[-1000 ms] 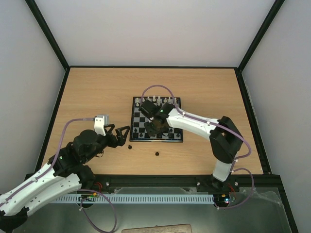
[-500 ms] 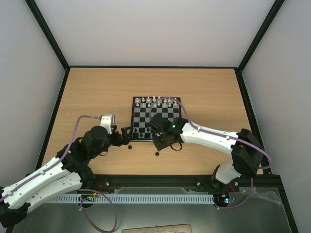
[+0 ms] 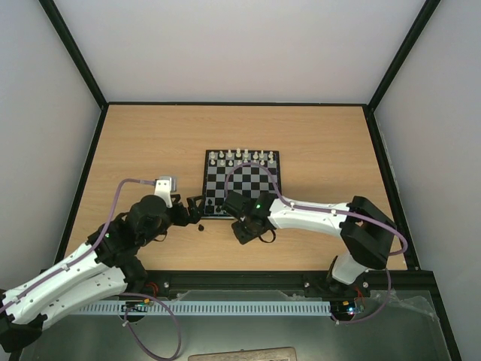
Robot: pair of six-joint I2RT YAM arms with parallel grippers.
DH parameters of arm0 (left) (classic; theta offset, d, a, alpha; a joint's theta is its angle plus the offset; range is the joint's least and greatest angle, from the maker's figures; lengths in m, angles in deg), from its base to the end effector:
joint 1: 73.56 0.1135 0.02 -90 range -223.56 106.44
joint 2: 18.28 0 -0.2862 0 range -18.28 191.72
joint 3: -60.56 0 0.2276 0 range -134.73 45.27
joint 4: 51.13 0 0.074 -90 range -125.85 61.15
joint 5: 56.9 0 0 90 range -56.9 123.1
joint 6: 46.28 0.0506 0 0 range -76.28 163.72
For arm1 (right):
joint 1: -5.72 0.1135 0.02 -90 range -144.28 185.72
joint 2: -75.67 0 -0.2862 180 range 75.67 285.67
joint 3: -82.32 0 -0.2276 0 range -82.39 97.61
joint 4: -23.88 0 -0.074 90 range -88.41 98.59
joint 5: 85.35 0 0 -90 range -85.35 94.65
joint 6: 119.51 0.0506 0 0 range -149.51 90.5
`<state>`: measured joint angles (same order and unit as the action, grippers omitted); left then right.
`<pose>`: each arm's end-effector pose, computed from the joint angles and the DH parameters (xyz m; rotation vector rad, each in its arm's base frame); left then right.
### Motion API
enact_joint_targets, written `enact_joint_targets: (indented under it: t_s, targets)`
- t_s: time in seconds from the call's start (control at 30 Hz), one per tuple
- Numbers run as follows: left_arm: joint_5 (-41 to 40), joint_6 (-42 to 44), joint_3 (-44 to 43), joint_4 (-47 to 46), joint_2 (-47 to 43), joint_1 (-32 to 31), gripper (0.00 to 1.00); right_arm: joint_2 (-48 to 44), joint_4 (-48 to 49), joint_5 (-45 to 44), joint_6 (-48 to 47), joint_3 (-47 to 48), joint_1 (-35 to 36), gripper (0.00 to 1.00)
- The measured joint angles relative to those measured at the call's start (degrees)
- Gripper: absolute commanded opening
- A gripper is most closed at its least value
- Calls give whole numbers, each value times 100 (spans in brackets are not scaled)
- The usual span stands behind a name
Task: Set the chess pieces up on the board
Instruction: Pick up the chess piece at the center of the board.
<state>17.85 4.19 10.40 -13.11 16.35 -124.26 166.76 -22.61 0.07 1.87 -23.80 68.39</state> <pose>0.0846 -0.0823 0.2901 0.0167 2.0303 -0.7665 0.1404 0.2629 0.2207 -0.7154 2.6496 0.3943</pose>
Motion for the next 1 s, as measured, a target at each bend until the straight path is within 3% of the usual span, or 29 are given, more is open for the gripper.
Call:
enact_joint_targets:
  t_s: [0.43,0.63,1.0]
  targets:
    - [-26,-61,0,87,-208,0,100,372,120,-37,15,2,9,22]
    - [-26,-81,0,103,-282,0,100,411,151,-37,17,2,9,9]
    - [-28,-87,0,122,-297,0,99,197,-160,-466,15,192,-13,8]
